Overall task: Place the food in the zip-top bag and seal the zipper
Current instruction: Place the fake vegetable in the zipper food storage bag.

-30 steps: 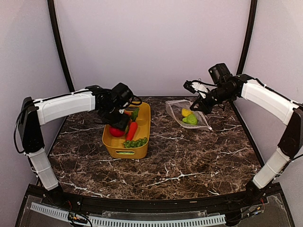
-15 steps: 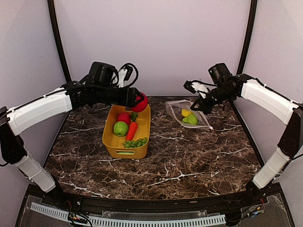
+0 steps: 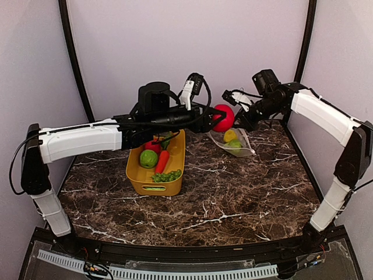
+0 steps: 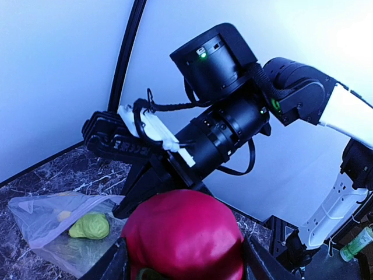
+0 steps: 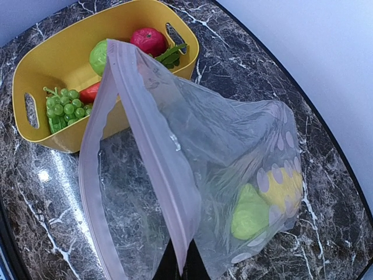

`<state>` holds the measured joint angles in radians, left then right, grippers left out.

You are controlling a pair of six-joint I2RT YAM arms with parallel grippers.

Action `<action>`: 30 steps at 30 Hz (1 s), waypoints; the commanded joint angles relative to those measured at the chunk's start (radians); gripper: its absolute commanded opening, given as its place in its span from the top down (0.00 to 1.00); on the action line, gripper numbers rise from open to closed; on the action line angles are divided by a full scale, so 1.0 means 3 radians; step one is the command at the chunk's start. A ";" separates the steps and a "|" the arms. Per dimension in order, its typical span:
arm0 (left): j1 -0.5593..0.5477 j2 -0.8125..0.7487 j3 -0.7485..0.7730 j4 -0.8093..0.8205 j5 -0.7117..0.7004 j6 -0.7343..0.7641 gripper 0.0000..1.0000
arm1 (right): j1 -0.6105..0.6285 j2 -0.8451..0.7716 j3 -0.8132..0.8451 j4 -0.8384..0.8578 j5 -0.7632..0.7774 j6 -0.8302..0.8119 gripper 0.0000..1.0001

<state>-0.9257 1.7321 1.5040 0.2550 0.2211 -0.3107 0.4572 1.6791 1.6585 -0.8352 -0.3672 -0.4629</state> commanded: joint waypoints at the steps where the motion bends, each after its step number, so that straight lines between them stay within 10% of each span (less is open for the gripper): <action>1: 0.0018 0.0178 0.0052 0.0527 -0.0132 0.0044 0.70 | 0.0010 0.0087 0.0308 -0.0152 -0.0204 0.0176 1.00; 11: 0.0018 0.0574 0.0115 0.0734 -0.0749 0.0236 0.70 | -0.0018 0.0136 0.0604 -0.0358 -0.0521 0.0377 1.00; 18: 0.0018 0.0654 0.0206 0.0555 -0.0932 0.0263 0.36 | -0.0020 0.0140 0.0617 -0.0356 -0.0451 0.0387 1.00; 30: 0.0002 0.0421 0.0486 0.0156 -0.0747 0.0699 0.23 | -0.0100 0.0318 0.0739 -0.0350 -0.0394 0.0470 1.00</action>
<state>-0.9272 1.9297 1.6051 0.3698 -0.0101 -0.1692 0.4355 1.7618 1.8420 -0.9306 -0.4717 -0.3378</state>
